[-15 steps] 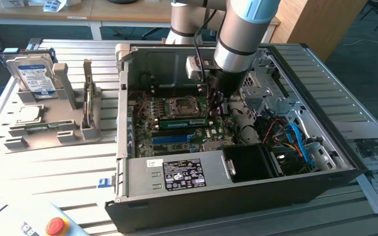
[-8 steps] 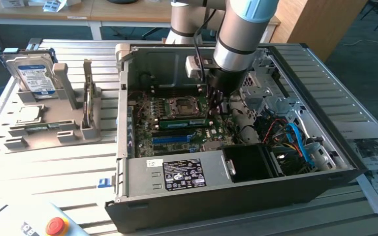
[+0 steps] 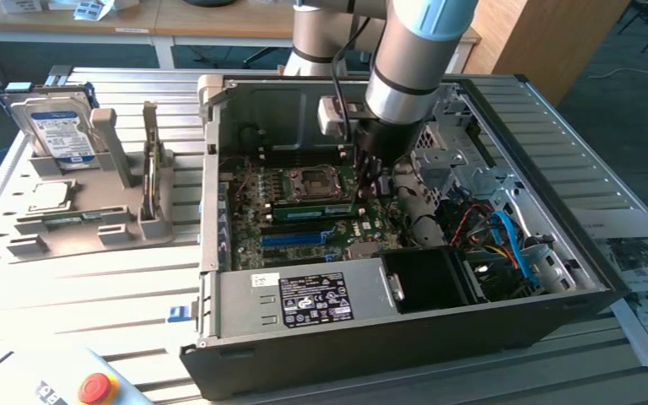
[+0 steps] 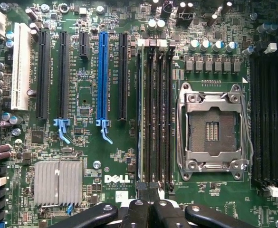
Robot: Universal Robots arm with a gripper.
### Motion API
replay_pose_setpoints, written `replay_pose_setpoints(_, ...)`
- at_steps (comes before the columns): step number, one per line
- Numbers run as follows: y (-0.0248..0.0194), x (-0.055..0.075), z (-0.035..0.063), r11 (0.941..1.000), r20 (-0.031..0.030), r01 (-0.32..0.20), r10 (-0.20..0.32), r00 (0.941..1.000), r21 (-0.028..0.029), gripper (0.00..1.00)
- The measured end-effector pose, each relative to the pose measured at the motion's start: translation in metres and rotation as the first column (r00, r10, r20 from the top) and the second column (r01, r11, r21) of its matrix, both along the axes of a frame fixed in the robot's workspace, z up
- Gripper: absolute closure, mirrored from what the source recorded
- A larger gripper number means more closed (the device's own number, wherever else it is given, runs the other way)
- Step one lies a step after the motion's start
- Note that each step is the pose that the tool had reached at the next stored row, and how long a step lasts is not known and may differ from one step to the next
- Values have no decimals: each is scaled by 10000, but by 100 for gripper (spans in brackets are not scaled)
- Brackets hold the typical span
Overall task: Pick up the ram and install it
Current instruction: 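Press down the ram until it locks into place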
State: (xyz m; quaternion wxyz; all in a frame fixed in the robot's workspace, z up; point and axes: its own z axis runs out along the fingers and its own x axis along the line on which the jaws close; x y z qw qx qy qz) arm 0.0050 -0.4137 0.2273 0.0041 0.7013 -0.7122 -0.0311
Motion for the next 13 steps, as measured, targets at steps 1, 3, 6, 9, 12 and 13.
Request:
replay_pose_setpoints(1,0,0,-1,10000,0,0,0,10000,-2,90)
replay_pose_setpoints(3,0,0,-1,10000,0,1,-1,10000,-2,90)
replay_pose_setpoints(6,0,0,-4,10000,1,0,0,10000,1,90)
replay_pose_setpoints(9,0,0,-10,10000,0,0,0,10000,-1,90)
replay_pose_setpoints(12,0,0,-10,10000,0,0,0,10000,-1,90)
replay_pose_setpoints(13,0,0,-10,10000,1,0,0,10000,0,90)
